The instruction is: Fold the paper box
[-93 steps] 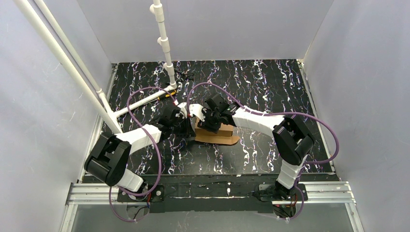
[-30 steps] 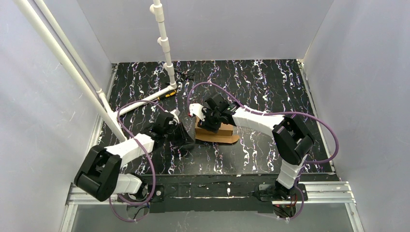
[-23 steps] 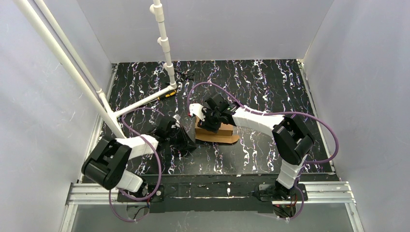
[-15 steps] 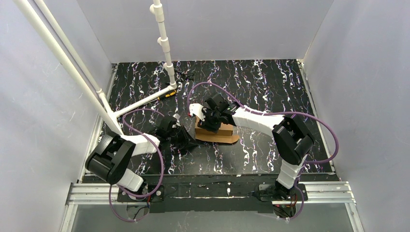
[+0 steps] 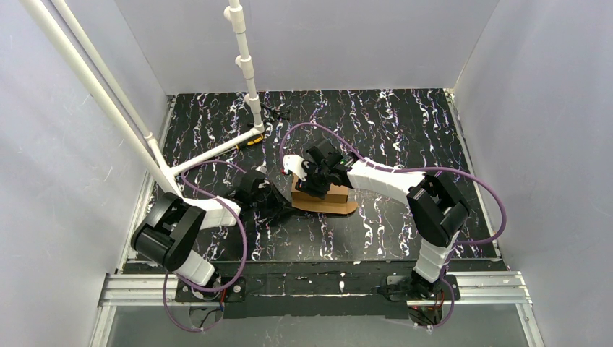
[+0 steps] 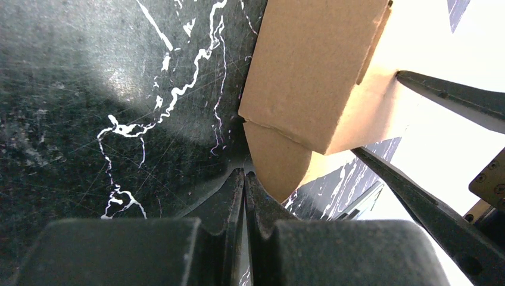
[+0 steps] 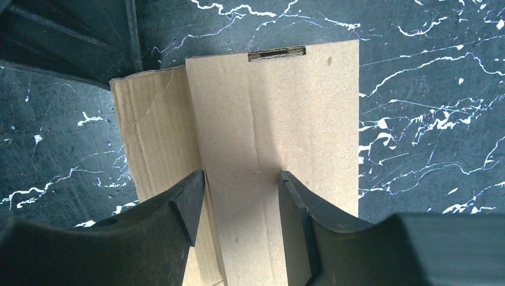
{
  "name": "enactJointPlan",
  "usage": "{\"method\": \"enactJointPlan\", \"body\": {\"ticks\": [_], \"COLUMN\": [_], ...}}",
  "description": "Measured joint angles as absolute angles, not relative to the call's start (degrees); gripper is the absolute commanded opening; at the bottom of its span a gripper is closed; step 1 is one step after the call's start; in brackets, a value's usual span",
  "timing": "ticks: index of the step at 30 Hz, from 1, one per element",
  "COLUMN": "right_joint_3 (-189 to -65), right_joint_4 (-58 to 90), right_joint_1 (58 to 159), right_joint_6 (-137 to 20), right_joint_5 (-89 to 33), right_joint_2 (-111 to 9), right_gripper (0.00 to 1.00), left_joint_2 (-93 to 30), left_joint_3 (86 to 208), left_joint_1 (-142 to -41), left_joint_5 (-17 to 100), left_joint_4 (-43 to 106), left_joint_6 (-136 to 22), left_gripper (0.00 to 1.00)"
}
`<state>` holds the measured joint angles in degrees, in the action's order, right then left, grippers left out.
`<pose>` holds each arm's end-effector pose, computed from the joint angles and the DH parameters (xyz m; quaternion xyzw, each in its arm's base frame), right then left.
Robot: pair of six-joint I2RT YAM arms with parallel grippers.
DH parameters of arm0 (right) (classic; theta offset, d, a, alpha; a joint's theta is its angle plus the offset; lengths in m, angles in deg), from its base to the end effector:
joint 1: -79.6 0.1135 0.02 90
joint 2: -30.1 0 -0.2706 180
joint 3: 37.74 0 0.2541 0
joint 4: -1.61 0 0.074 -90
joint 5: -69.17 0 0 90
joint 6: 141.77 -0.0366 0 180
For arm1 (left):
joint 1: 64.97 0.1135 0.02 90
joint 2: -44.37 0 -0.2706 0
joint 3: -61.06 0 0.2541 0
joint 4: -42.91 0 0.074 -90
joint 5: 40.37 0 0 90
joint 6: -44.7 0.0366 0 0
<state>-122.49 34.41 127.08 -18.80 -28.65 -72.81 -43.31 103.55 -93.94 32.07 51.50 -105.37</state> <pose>0.2608 0.2918 0.2124 -0.6247 0.7032 0.1059 0.3226 0.2357 -0.1431 0.1387 -0.1706 0.8690 -0.4086 0.2210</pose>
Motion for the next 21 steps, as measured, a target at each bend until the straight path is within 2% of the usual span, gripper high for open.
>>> {"method": "enactJointPlan", "body": {"ticks": [21], "right_joint_3": [-122.55], "right_joint_4": [34.34], "right_joint_1": [127.06], "right_joint_6": [-18.75], "right_joint_5": [-28.65], "right_joint_2": [-72.92], "right_gripper": [0.57], "left_joint_2": [-42.39], "left_joint_3": [101.72], "left_joint_1": [-92.83], "left_joint_5": [31.79], "left_joint_4": [55.41], "left_joint_6": [-110.33], "left_gripper": [0.03]}}
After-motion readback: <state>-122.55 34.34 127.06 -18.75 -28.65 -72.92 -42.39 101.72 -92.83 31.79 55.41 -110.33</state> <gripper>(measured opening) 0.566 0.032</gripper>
